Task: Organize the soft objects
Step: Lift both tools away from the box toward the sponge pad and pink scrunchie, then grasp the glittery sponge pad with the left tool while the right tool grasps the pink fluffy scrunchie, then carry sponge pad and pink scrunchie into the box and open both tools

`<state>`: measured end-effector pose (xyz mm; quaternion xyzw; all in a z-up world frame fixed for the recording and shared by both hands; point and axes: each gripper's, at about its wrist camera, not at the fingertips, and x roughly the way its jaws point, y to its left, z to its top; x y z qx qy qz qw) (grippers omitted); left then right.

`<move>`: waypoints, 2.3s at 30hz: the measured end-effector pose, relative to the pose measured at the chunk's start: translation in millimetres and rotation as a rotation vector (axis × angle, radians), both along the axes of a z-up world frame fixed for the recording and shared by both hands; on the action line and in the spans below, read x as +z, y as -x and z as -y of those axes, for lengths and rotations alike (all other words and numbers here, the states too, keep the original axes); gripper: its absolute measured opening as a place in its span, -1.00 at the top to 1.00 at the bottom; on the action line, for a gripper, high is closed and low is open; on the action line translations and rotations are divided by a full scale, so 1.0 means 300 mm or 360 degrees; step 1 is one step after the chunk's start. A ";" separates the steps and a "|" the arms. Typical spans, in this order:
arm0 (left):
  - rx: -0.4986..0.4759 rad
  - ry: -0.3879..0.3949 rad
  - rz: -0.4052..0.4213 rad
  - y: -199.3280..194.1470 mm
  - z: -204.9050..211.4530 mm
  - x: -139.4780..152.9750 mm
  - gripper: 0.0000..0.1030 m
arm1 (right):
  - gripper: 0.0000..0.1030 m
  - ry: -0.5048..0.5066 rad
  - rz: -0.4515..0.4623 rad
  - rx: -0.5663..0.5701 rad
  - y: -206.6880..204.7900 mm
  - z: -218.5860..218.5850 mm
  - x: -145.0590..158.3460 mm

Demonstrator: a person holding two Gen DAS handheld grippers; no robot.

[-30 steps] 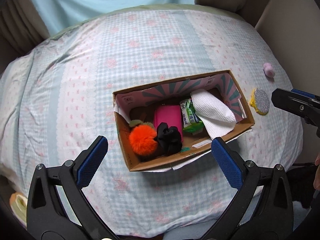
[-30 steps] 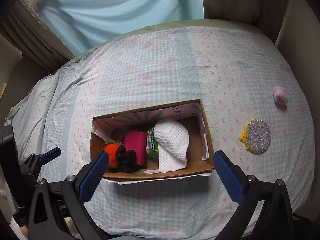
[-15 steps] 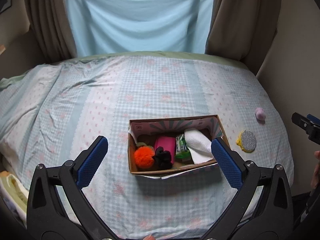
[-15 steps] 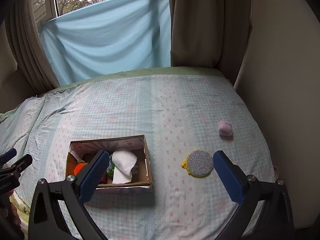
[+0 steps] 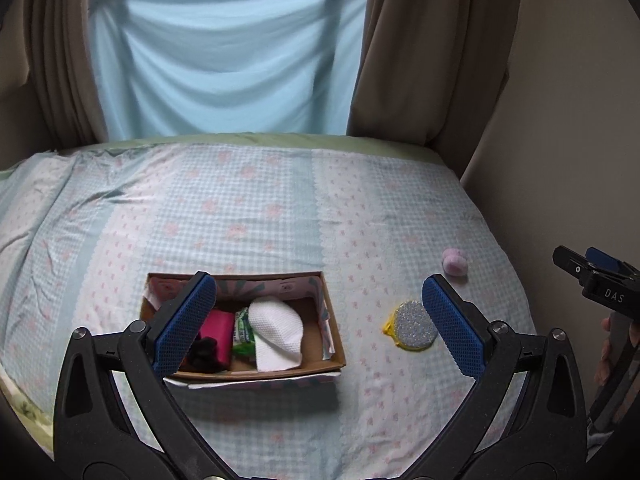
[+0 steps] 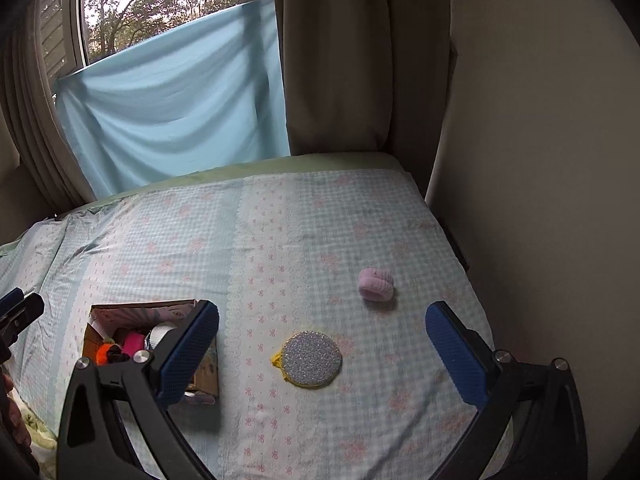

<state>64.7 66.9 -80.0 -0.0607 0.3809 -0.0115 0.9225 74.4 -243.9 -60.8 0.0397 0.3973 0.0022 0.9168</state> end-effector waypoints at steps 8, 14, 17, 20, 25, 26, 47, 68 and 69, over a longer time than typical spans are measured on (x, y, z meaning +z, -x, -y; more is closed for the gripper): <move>-0.0133 0.0050 -0.0108 -0.115 0.371 -0.166 -0.99 | -1.00 -0.0078 -0.0082 0.0048 -0.161 0.229 -0.173; -0.0162 0.0122 -0.0249 -0.200 0.580 -0.398 -0.99 | -1.00 -0.0132 -0.0166 0.0056 -0.315 0.340 -0.354; -0.0184 0.0141 -0.0293 -0.237 0.663 -0.528 -0.99 | -1.00 -0.0177 -0.0196 0.0066 -0.399 0.383 -0.456; -0.0188 0.0133 -0.0348 -0.280 0.734 -0.668 -0.99 | -1.00 -0.0192 -0.0220 0.0086 -0.473 0.410 -0.560; -0.0148 0.0143 -0.0412 -0.349 0.800 -0.885 -0.99 | -1.00 -0.0241 -0.0258 0.0106 -0.577 0.430 -0.725; -0.0141 0.0133 -0.0427 -0.361 0.810 -0.927 -0.99 | -1.00 -0.0248 -0.0267 0.0107 -0.592 0.430 -0.754; -0.0160 -0.0042 -0.0500 -0.433 0.910 -1.213 -0.86 | -0.25 -0.0354 -0.0320 0.0121 -0.728 0.387 -1.022; -0.0241 0.0053 -0.0483 -0.456 0.921 -1.116 0.15 | 0.40 -0.0286 -0.0208 0.0141 -0.670 0.379 -0.890; -0.0240 0.0056 -0.0476 -0.456 0.918 -1.105 0.15 | 0.40 -0.0286 -0.0200 0.0138 -0.663 0.378 -0.873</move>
